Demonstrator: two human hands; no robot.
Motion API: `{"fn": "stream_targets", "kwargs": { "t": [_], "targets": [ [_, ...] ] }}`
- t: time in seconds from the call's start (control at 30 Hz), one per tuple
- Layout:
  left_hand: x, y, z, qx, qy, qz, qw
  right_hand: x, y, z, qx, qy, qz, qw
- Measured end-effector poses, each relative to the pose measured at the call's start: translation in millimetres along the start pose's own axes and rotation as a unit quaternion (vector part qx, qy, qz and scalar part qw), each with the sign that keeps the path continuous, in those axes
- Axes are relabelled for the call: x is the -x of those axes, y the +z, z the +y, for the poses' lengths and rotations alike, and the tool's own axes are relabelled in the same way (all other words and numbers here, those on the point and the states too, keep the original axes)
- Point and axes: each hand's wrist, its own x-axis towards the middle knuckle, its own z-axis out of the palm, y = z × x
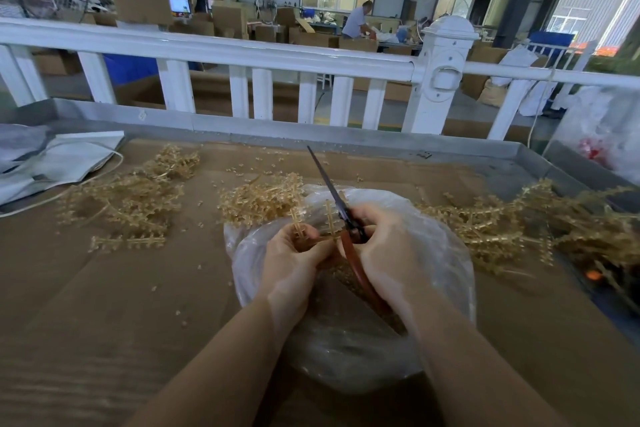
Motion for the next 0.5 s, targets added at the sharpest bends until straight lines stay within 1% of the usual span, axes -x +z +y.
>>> {"fn": "stream_targets", "kwargs": {
  "t": [0.13, 0.37, 0.5],
  "targets": [
    [1.3, -0.3, -0.4, -0.011, 0.01, -0.004, 1.0, 2.0, 4.7, 3.4, -0.025, -0.013, 0.037, 0.999],
    [2.0, 2.8, 0.5, 0.04, 0.01, 0.006, 0.999, -0.2, 10.1, 6.2, -0.037, -0.018, 0.06, 0.997],
    [1.8, 1.3, 0.2, 0.031, 0.017, 0.003, 0.999, -0.2, 12.3, 5.7, -0.036, -0.023, 0.078, 0.996]
  ]
}}
